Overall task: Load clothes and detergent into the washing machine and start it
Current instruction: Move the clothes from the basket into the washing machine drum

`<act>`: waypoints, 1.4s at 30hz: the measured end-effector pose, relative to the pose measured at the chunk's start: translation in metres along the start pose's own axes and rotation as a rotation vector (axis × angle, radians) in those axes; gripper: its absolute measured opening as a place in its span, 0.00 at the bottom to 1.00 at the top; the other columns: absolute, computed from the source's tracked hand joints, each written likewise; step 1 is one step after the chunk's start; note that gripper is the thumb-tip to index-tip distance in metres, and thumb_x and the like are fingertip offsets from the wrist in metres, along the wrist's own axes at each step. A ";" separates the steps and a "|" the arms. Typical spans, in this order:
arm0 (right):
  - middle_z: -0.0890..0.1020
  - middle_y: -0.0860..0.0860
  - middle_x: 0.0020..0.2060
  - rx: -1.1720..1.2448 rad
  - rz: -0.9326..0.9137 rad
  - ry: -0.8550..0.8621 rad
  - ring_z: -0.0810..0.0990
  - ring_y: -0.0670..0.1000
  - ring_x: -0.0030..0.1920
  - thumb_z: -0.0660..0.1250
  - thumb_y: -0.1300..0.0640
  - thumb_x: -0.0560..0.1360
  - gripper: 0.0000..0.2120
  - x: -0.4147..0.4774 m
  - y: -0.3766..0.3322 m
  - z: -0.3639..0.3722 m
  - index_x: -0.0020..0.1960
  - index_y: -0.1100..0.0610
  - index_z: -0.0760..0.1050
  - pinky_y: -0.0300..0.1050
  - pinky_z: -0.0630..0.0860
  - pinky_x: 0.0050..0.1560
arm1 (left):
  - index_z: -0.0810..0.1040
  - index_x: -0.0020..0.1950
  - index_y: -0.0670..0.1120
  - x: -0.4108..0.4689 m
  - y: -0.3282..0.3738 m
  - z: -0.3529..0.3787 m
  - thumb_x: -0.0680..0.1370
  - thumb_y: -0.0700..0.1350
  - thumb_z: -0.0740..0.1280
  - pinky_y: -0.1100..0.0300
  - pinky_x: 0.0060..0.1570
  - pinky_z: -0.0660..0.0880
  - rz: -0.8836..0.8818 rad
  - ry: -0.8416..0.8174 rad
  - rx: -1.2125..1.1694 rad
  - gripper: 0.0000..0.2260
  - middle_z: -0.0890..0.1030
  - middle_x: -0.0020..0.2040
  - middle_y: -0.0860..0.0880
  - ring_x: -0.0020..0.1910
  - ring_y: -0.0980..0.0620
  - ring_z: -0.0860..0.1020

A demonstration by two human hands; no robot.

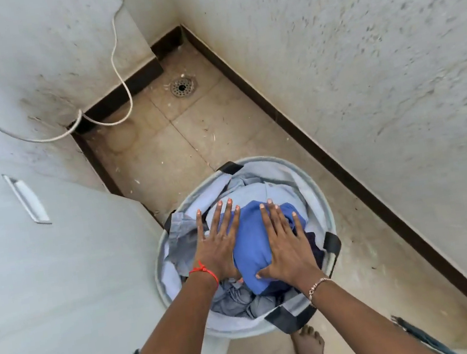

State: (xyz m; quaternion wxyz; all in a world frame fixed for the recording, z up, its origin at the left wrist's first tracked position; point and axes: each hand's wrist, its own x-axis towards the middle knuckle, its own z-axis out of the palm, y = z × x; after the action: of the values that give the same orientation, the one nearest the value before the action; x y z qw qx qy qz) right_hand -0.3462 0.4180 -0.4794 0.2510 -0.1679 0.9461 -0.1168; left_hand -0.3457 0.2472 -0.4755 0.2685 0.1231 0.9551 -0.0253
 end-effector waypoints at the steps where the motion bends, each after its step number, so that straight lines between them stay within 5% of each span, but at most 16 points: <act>1: 0.65 0.58 0.71 -0.015 -0.001 0.040 0.64 0.55 0.71 0.69 0.32 0.47 0.62 0.004 0.001 0.007 0.73 0.61 0.55 0.52 0.42 0.71 | 0.54 0.74 0.40 0.005 0.000 0.003 0.59 0.75 0.50 0.33 0.67 0.37 0.001 -0.014 0.020 0.54 0.63 0.73 0.39 0.76 0.42 0.46; 5: 0.57 0.56 0.74 0.044 0.042 0.042 0.57 0.52 0.74 0.61 0.33 0.61 0.51 0.016 0.005 0.037 0.74 0.59 0.50 0.61 0.61 0.68 | 0.41 0.76 0.45 0.024 0.008 0.029 0.51 0.78 0.62 0.30 0.61 0.32 -0.037 -0.166 0.022 0.65 0.48 0.76 0.40 0.74 0.38 0.45; 10: 0.30 0.48 0.71 0.233 -0.035 -0.112 0.31 0.50 0.73 0.62 0.45 0.75 0.46 0.012 0.004 0.041 0.72 0.54 0.28 0.52 0.43 0.73 | 0.25 0.69 0.49 0.030 0.019 0.048 0.66 0.66 0.68 0.30 0.67 0.39 0.030 -0.194 -0.112 0.56 0.30 0.73 0.45 0.72 0.39 0.31; 12: 0.30 0.49 0.72 0.285 -0.072 -0.100 0.31 0.51 0.73 0.62 0.57 0.76 0.43 0.011 0.005 0.044 0.71 0.55 0.28 0.48 0.59 0.73 | 0.26 0.68 0.48 0.030 0.022 0.048 0.72 0.61 0.65 0.35 0.70 0.39 0.040 -0.192 -0.168 0.49 0.28 0.72 0.48 0.72 0.43 0.30; 14: 0.29 0.49 0.71 0.332 -0.091 -0.080 0.32 0.53 0.74 0.59 0.69 0.75 0.43 0.009 0.006 0.051 0.70 0.55 0.28 0.44 0.72 0.62 | 0.30 0.72 0.45 0.027 0.028 0.041 0.78 0.49 0.61 0.42 0.73 0.39 0.062 -0.202 -0.239 0.40 0.28 0.69 0.50 0.70 0.48 0.29; 17: 0.21 0.42 0.66 0.353 -0.108 0.037 0.36 0.58 0.73 0.57 0.77 0.68 0.52 0.001 0.000 0.055 0.67 0.51 0.18 0.44 0.73 0.62 | 0.35 0.74 0.40 0.016 0.036 0.029 0.75 0.32 0.55 0.52 0.72 0.35 0.070 -0.152 -0.289 0.35 0.29 0.69 0.49 0.72 0.48 0.32; 19: 0.25 0.44 0.69 0.380 -0.104 0.113 0.39 0.58 0.73 0.57 0.80 0.65 0.54 -0.009 -0.003 0.049 0.70 0.50 0.22 0.42 0.74 0.60 | 0.34 0.73 0.40 0.004 0.040 0.019 0.73 0.29 0.54 0.56 0.72 0.34 0.056 -0.095 -0.351 0.36 0.28 0.68 0.49 0.72 0.48 0.32; 22: 0.31 0.50 0.72 0.436 -0.085 0.133 0.32 0.50 0.73 0.53 0.77 0.70 0.45 -0.030 -0.013 0.021 0.71 0.53 0.26 0.39 0.63 0.70 | 0.30 0.70 0.43 -0.020 0.045 -0.009 0.72 0.27 0.54 0.57 0.72 0.38 0.043 -0.043 -0.435 0.38 0.28 0.69 0.50 0.69 0.52 0.30; 27: 0.31 0.45 0.72 0.400 -0.089 0.290 0.30 0.45 0.72 0.51 0.76 0.68 0.50 -0.066 -0.052 -0.048 0.68 0.44 0.21 0.45 0.36 0.72 | 0.31 0.69 0.43 -0.070 0.038 -0.094 0.71 0.25 0.52 0.58 0.74 0.45 0.099 0.076 -0.418 0.37 0.28 0.68 0.47 0.70 0.49 0.30; 30: 0.40 0.51 0.76 0.395 -0.082 0.380 0.35 0.47 0.74 0.60 0.79 0.65 0.55 -0.087 -0.083 -0.103 0.72 0.47 0.26 0.39 0.33 0.71 | 0.36 0.73 0.39 -0.107 0.029 -0.156 0.71 0.26 0.52 0.63 0.73 0.36 0.094 0.207 -0.401 0.36 0.30 0.69 0.47 0.74 0.49 0.34; 32: 0.40 0.53 0.75 0.421 -0.135 0.423 0.33 0.45 0.73 0.57 0.77 0.69 0.53 -0.107 -0.107 -0.147 0.69 0.42 0.23 0.33 0.30 0.69 | 0.37 0.74 0.38 -0.140 0.025 -0.200 0.70 0.25 0.52 0.68 0.68 0.33 0.088 0.262 -0.394 0.36 0.30 0.69 0.47 0.73 0.50 0.34; 34: 0.38 0.51 0.75 0.451 -0.178 0.492 0.31 0.43 0.72 0.55 0.75 0.72 0.51 -0.132 -0.132 -0.189 0.67 0.38 0.22 0.33 0.31 0.69 | 0.38 0.73 0.38 -0.173 0.018 -0.234 0.70 0.27 0.50 0.67 0.70 0.37 0.082 0.399 -0.357 0.35 0.35 0.72 0.45 0.73 0.49 0.38; 36: 0.37 0.49 0.75 0.474 -0.220 0.586 0.32 0.41 0.72 0.54 0.77 0.71 0.52 -0.157 -0.157 -0.223 0.68 0.37 0.23 0.38 0.39 0.74 | 0.43 0.73 0.36 -0.203 0.011 -0.265 0.68 0.30 0.48 0.64 0.71 0.47 0.108 0.658 -0.257 0.33 0.51 0.75 0.39 0.74 0.48 0.50; 40: 0.34 0.44 0.74 0.445 -0.373 0.723 0.34 0.44 0.74 0.63 0.75 0.70 0.54 -0.196 -0.207 -0.288 0.71 0.40 0.29 0.39 0.40 0.74 | 0.43 0.73 0.36 -0.276 0.000 -0.328 0.69 0.26 0.53 0.70 0.69 0.34 0.080 0.722 -0.276 0.35 0.40 0.74 0.43 0.75 0.45 0.44; 42: 0.37 0.47 0.75 0.402 -0.465 0.782 0.36 0.46 0.74 0.68 0.71 0.70 0.54 -0.211 -0.233 -0.324 0.73 0.43 0.31 0.36 0.37 0.72 | 0.48 0.73 0.32 -0.312 -0.012 -0.357 0.67 0.26 0.53 0.66 0.69 0.34 0.040 0.869 -0.247 0.34 0.46 0.74 0.40 0.74 0.40 0.51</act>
State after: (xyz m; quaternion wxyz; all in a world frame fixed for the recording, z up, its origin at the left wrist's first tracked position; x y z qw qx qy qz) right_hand -0.2801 0.3280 -0.0423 -0.1282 -0.2662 0.8658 -0.4038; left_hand -0.2716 0.2077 -0.0088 -0.1441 0.1077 0.9725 0.1481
